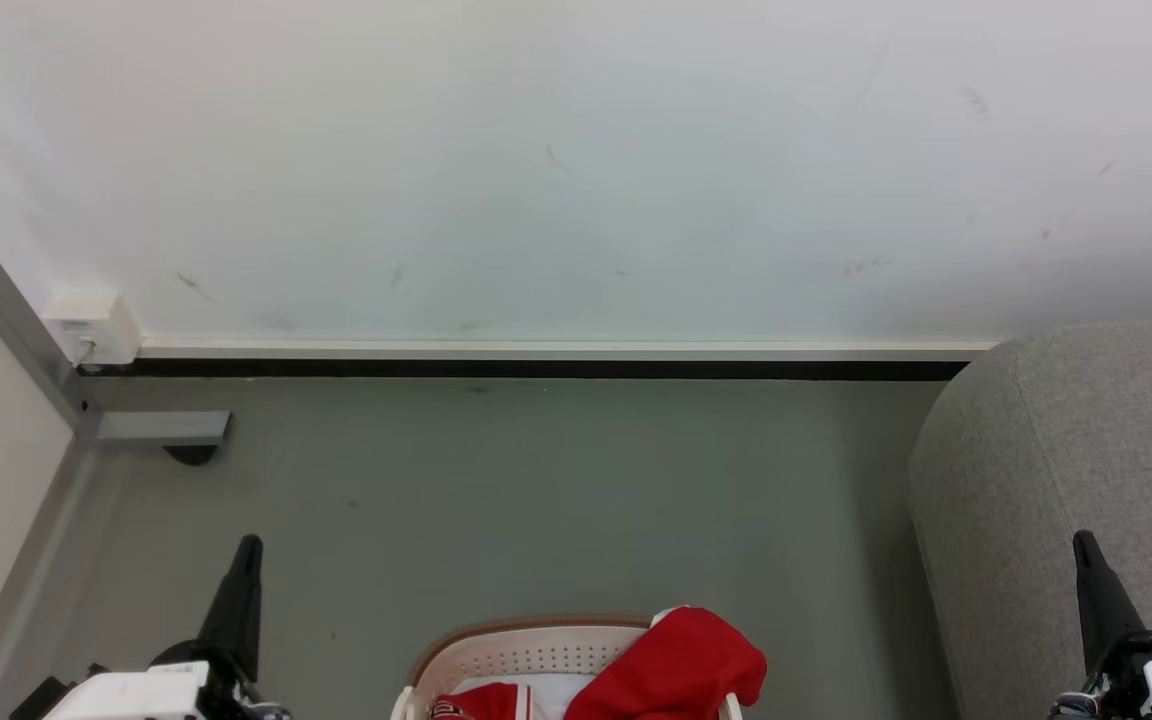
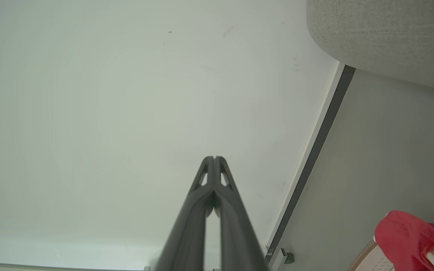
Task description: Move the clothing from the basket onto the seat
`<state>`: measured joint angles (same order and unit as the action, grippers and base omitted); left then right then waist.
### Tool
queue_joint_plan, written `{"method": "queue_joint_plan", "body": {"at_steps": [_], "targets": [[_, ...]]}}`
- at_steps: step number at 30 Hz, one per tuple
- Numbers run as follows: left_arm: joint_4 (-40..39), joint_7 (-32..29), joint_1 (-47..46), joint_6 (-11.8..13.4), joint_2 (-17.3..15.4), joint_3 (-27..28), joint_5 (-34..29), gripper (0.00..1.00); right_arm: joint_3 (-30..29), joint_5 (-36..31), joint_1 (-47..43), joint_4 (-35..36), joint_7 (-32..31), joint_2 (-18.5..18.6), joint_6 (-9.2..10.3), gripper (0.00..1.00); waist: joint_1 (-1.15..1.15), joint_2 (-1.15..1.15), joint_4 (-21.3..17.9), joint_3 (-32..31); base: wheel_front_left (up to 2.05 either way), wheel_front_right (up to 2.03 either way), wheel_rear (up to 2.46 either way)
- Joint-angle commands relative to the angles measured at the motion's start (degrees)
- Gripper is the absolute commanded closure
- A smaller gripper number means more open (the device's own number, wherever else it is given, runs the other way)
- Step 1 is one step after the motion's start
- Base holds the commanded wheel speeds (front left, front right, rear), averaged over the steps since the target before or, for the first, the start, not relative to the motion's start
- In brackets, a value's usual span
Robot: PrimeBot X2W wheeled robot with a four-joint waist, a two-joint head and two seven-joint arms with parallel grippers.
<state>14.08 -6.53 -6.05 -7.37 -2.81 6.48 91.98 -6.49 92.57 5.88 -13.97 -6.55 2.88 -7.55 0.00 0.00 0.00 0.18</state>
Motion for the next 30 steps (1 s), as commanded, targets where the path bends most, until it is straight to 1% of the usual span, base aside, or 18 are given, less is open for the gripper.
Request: {"method": "queue_joint_plan", "body": {"at_steps": [1,26,27,30], "targets": [[-0.01,-0.17,-0.48,-0.26,-0.12,0.11,0.83,1.00,-0.15,-0.32,0.73,-0.13,-0.06,0.04,0.13,1.00,0.00,0.00,0.00,0.00,0.00,0.00,0.00],[-0.01,-0.17,-0.48,-0.27,-0.12,0.11,0.83,1.00,-0.15,-0.33,0.73,-0.13,-0.06,0.04,0.13,1.00,0.00,0.00,0.00,0.00,0.00,0.00,0.00],[0.01,0.02,0.00,0.00,0.01,0.00,0.01,0.00,0.01,0.01,0.01,0.01,0.01,0.00,0.00,0.00,0.00,0.00,0.00,0.00,0.00,0.00,0.00],[1.30,0.13,1.16,0.16,0.37,-0.15,-0.03,0.00,0.26,0.04,-1.14,-1.24,0.12,-0.33,0.00,0.00,0.00,0.00,0.00,0.00,0.00,0.00,0.00]]}}
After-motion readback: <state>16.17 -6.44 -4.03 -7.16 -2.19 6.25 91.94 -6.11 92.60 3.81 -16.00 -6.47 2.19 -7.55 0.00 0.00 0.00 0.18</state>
